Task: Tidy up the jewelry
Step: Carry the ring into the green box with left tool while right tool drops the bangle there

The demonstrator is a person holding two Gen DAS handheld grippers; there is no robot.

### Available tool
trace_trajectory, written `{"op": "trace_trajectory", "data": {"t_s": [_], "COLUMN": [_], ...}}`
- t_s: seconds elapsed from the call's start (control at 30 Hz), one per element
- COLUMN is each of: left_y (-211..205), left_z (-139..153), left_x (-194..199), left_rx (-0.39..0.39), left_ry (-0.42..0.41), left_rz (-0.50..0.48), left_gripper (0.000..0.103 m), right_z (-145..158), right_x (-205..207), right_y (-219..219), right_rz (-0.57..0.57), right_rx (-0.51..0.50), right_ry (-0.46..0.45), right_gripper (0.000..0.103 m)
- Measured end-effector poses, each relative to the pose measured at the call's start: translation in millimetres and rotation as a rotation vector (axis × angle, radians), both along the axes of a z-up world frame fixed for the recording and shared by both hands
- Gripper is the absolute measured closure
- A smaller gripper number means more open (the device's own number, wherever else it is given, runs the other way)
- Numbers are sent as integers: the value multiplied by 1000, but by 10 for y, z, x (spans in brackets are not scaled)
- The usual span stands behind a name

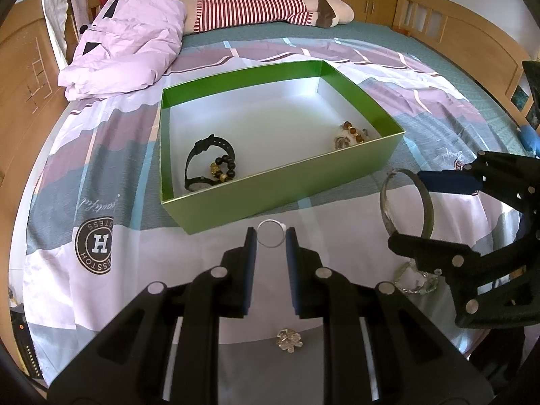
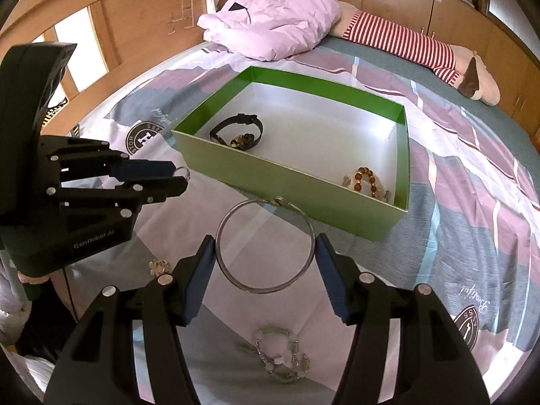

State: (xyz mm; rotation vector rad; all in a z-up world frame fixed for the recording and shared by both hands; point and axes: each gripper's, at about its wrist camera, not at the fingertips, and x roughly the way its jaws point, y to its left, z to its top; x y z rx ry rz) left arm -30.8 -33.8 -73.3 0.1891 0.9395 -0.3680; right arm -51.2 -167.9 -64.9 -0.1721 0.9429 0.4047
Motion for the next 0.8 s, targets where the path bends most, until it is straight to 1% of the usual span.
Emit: {"op": "trace_trajectory", "data": {"t_s": [0.07,0.17,0.27,0.37,0.43,0.5,0.53,0.6,0.67,0.77,0.8], "left_y": [28,77,126,154,163,179,191,194,177,118,97], "left_z": [35,181,298,374,355,288,225,130,75,-8,-28], "left_x": [7,52,186,390,521,658,755,871,909,945,947], "left_rx": [2,5,-7,-9,2,-16,-35,-57,-47,-27,-15], "left_ry": [-22,-84,-105,-135,-156,-143,-110,-68,-72,-64,-65], "left_rz": [29,96,140,182,203,208,212,202,203,189,189], "left_gripper": [86,86,86,86,86,86,86,86,86,85,78], "right_z": [-17,-27,64,221,286,298,280,183,66,-96,-130], "right_x": [3,21,93,279,406,560,632,792,862,912,931], "right_y": [9,-10,-67,-170,-242,-305,-320,-347,-363,-376,-394], "right_rz": [2,-11,-46,-103,-141,-191,-205,-243,-255,-268,-275], "right_rx": [-5,-9,1,63,106,138,146,147,147,108,108], "right_ry": [3,1,-37,-84,-116,-146,-149,-127,-95,-69,-61], "right_gripper": [43,43,43,43,42,42,42,42,42,42,42]}}
